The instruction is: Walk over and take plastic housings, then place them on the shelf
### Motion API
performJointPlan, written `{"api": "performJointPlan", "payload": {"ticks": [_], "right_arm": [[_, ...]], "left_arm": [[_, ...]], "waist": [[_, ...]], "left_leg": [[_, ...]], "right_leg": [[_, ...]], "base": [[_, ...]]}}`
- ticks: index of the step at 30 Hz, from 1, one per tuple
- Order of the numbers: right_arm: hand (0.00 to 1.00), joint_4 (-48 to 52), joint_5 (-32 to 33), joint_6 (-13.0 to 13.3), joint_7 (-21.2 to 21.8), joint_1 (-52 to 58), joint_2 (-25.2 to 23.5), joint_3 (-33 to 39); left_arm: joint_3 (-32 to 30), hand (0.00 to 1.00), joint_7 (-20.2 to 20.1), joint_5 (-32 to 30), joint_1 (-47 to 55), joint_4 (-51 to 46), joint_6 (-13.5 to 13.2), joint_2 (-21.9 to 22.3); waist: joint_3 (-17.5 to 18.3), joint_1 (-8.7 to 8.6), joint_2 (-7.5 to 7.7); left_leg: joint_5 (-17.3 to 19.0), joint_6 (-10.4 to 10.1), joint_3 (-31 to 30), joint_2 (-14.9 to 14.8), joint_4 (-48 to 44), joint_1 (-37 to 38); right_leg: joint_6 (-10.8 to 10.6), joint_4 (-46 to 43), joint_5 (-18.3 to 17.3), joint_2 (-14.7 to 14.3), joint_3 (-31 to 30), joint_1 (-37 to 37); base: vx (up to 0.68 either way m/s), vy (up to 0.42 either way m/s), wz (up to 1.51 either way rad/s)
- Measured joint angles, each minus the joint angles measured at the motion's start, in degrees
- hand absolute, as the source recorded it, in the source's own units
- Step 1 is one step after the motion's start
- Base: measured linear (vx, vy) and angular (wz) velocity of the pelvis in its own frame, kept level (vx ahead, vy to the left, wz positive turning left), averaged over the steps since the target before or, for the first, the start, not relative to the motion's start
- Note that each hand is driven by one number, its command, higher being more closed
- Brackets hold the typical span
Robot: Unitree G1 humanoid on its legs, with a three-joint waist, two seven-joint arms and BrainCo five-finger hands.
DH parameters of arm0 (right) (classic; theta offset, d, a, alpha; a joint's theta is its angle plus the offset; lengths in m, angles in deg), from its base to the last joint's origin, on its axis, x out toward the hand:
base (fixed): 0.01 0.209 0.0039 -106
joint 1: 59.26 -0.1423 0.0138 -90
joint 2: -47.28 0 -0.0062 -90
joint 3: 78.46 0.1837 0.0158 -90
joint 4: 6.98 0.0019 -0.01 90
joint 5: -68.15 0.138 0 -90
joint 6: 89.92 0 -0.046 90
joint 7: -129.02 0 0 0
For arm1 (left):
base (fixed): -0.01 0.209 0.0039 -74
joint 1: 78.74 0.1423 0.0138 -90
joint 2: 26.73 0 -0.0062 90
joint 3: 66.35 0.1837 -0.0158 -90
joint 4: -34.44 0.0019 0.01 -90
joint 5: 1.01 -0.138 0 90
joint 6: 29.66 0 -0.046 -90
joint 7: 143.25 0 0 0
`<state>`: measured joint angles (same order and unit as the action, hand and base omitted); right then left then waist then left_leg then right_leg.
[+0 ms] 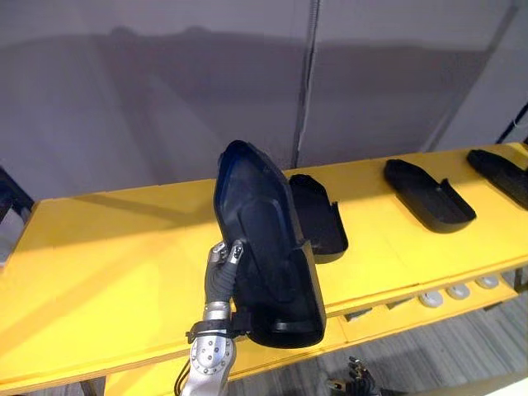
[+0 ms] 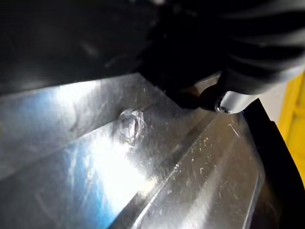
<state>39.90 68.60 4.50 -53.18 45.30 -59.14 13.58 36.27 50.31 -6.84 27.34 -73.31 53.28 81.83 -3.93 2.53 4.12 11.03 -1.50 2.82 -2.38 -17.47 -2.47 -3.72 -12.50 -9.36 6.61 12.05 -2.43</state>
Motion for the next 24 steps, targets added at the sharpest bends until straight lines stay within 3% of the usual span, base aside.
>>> {"api": "performJointPlan", "payload": {"ticks": [3, 4, 5, 6, 7, 9, 10, 11, 12, 15, 17, 20, 21, 22, 23, 24], "right_arm": [[0.00, -0.03, 0.01, 0.02, -0.03, -0.39, 0.00, 0.03], [0.00, -0.08, -0.01, 0.02, -0.20, -1.22, -0.13, -0.01], [0.00, -0.16, -0.01, 0.03, -0.42, -1.22, 0.09, -0.06], [0.00, -0.70, -0.13, 0.02, -0.76, -1.38, 0.57, -0.01], [0.00, -0.77, -0.36, 0.04, -0.93, -1.44, 0.82, -0.01], [0.00, -2.36, -0.65, 0.02, -1.21, -1.81, 1.89, 0.09], [0.00, -2.53, -0.63, 0.06, -1.22, -2.13, 2.48, 0.22], [0.00, -4.49, -0.80, -0.03, -1.24, -3.73, 2.45, 0.24], [0.00, -6.23, -0.89, -0.02, -1.09, -4.66, 1.38, -0.16], [0.00, -7.55, -1.30, -0.04, -1.05, -5.24, 0.28, 0.00], [0.00, -7.41, -1.62, -0.06, -1.10, -5.38, 0.45, -0.06], [0.00, -6.60, -1.81, -0.26, -1.22, -5.55, 0.56, -0.48], [0.00, -4.98, -1.92, -0.59, -1.23, -5.48, 0.69, -0.23], [0.00, -4.29, -2.01, -0.72, -1.20, -5.46, 0.82, 0.03], [0.00, -2.21, -2.00, -0.82, -1.26, -4.76, 0.29, -0.06], [0.00, -1.16, -1.94, -0.77, -1.26, -3.62, -0.01, -0.04]], "left_arm": [[-2.87, 1.00, 0.14, 0.06, 0.30, -0.78, 0.04, 0.17], [-3.84, 1.00, 0.31, 0.10, 0.52, -1.57, 0.01, 0.22], [-4.01, 1.00, 0.38, 0.11, 0.53, -1.62, 0.02, 0.23], [-4.08, 1.00, 0.50, 0.13, 0.57, -1.37, 0.02, 0.23], [-3.98, 1.00, 0.58, 0.16, 0.58, -1.33, 0.01, 0.22], [-2.95, 1.00, 0.78, 0.81, 0.59, -1.07, -0.11, 0.16], [-2.54, 1.00, 0.83, 1.27, 0.54, -0.87, -0.16, 0.14], [-2.38, 1.00, 1.05, 1.63, 0.13, 0.45, -0.21, 0.10], [-2.70, 1.00, 1.67, 2.08, -0.90, 2.60, -0.14, -0.06], [-2.71, 1.00, 2.53, 2.66, -1.61, 6.06, 0.02, -1.69], [-2.53, 1.00, 2.55, 2.65, -2.63, 6.13, -0.04, -2.56], [-1.68, 1.00, 2.78, 2.63, -2.96, 6.13, -0.01, -2.65], [-0.69, 1.00, 2.62, 2.45, -2.66, 5.77, 0.02, -1.66], [-0.70, 1.00, 2.52, 2.25, -2.88, 5.32, 0.00, -1.44], [-0.66, 1.00, 2.43, 2.14, -3.35, 5.23, 0.03, -0.80], [-0.58, 1.00, 2.42, 2.13, -3.33, 5.12, 0.03, 0.06]], "waist": [[-0.70, 1.36, 0.86], [-1.36, 1.18, 0.94], [-1.57, 1.13, 0.94], [-1.48, 1.08, 1.00], [-1.48, 0.93, 0.99], [-0.71, -0.47, -0.06], [-0.19, -0.87, -1.05], [0.24, -2.75, -0.82], [0.39, -3.66, 0.30], [0.29, -3.15, 0.88], [0.07, -2.86, 0.83], [-0.04, -2.40, 0.89], [-0.74, -2.35, 0.39], [-1.65, -2.35, -0.02], [-1.87, -2.74, 0.57], [-1.81, -2.92, 0.62]], "left_leg": [[0.51, -0.33, 1.75, 0.34, -1.79, -2.03], [3.22, 0.40, 7.25, -2.60, -6.06, -3.14], [3.53, -0.06, 9.38, -4.87, -8.41, -3.50], [3.56, -0.07, 11.36, -9.18, -11.54, -3.85], [3.55, -0.09, 11.42, -10.84, -12.59, -3.85], [1.80, 0.82, 9.73, -15.38, -11.83, -3.31], [0.06, -1.62, 8.50, -15.39, -9.62, -3.09], [2.03, -5.58, 8.06, -12.75, -6.11, -2.34], [2.07, -5.71, 7.99, -10.23, -3.61, -2.67], [2.14, -5.50, 7.94, -7.68, -4.61, -3.19], [2.59, -4.73, 8.16, -7.65, -5.79, -3.65], [2.16, -3.99, 10.35, -7.61, -5.89, -3.80], [1.44, -1.83, 13.02, -6.29, -2.19, -1.43], [1.38, -1.47, 13.29, -6.21, -1.57, -0.71], [1.07, -1.01, 12.96, -6.13, -1.37, -0.21], [1.02, -0.92, 12.77, -5.54, -1.34, -0.16]], "right_leg": [[0.01, -0.16, 0.14, 1.94, 1.52, 0.42], [-0.11, -0.90, 0.20, 2.76, 2.42, 0.55], [-0.10, -1.39, 0.20, 3.16, 2.55, 0.69], [-0.13, -1.98, 0.18, 4.48, 2.73, 1.34], [-0.23, -2.04, 0.15, 5.13, 2.84, 1.49], [-3.62, -1.83, 0.97, 7.85, 2.77, 2.43], [-5.29, -1.87, 1.42, 8.22, 2.63, 2.73], [-5.52, -0.20, 2.92, 9.83, 2.61, 2.79], [-4.09, 2.54, 5.49, 11.20, 2.70, 2.44], [-4.30, 5.63, 12.89, 12.75, 2.95, 0.83], [-3.85, 4.24, 14.48, 12.87, 2.26, 1.62], [-0.44, 1.29, 16.82, 13.25, 2.06, 4.78], [0.73, 0.80, 16.51, 13.49, 0.54, 5.31], [-1.04, -3.66, 12.14, 12.39, -1.43, 6.33], [-1.70, -12.25, 3.06, 8.23, -4.74, 7.53], [-1.78, -14.65, -1.54, 5.19, -6.65, 7.11]], "base": [[-0.03, 0.091, 0.36], [-0.05, 0.123, 0.29], [-0.03, 0.134, 0.22], [-0.03, 0.127, 0.08], [-0.04, 0.334, 0.07], [0.00, 0.491, 0.14], [0.06, 0.530, 0.29], [0.06, 0.535, 0.43], [0.04, 0.507, 0.47], [-0.01, 0.361, 0.19], [-0.04, 0.237, 0.03], [-0.10, 0.149, -0.26], [-0.12, 0.131, -0.34], [-0.10, 0.072, -0.20], [-0.11, -0.025, 0.03], [-0.12, -0.094, 0.17]]}}
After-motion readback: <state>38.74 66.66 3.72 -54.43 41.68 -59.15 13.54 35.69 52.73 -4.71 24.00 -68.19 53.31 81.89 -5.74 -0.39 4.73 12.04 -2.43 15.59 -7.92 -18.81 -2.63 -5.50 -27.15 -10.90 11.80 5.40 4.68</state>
